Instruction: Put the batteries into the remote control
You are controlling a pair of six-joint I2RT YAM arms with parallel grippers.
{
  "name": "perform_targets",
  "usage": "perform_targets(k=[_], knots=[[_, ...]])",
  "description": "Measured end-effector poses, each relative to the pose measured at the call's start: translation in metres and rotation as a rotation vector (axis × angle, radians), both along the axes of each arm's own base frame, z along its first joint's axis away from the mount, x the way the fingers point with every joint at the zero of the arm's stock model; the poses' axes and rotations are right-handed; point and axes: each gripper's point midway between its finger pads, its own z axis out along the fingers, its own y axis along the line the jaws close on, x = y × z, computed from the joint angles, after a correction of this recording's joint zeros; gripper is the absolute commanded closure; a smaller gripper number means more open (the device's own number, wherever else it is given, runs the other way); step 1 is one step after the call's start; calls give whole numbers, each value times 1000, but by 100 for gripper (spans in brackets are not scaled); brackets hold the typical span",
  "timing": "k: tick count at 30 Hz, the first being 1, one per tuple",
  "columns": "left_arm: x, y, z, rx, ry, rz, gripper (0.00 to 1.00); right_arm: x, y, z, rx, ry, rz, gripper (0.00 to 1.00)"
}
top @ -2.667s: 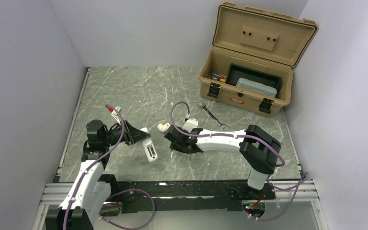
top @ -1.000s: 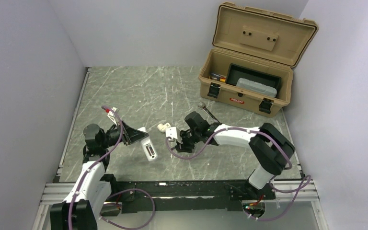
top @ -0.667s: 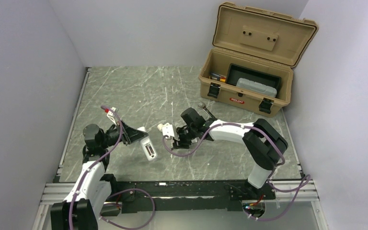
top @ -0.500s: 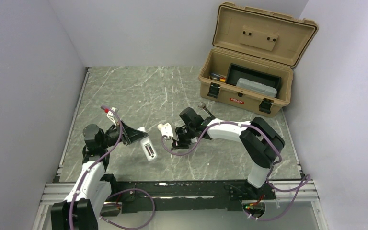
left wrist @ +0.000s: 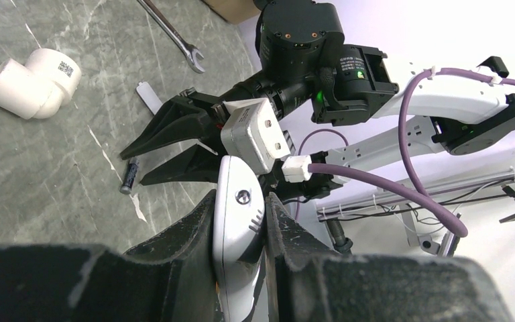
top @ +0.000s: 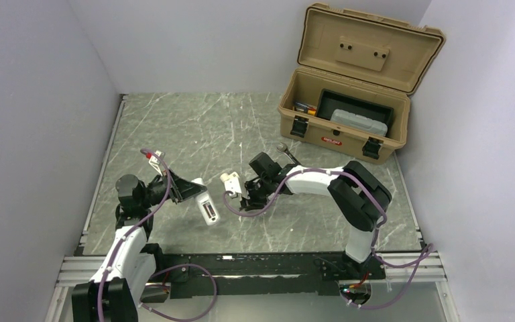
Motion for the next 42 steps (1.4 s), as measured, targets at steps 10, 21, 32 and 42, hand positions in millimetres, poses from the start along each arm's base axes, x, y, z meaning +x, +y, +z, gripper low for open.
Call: perform_targets(k=[10,21,32,42], knots=[[1,1,0,0,1,6,100,-3,-2,-1,-22,30,-10,84],[3,3,0,-1,-2,13,100,-10,-2,-2,-38,110,-34,100],[4,5,-2,8,2,31,100,-26,-16,35,130,192,-371,100],[20,-4,2,32,-54,148,100,-18,-23,107,270,318,-869,100]])
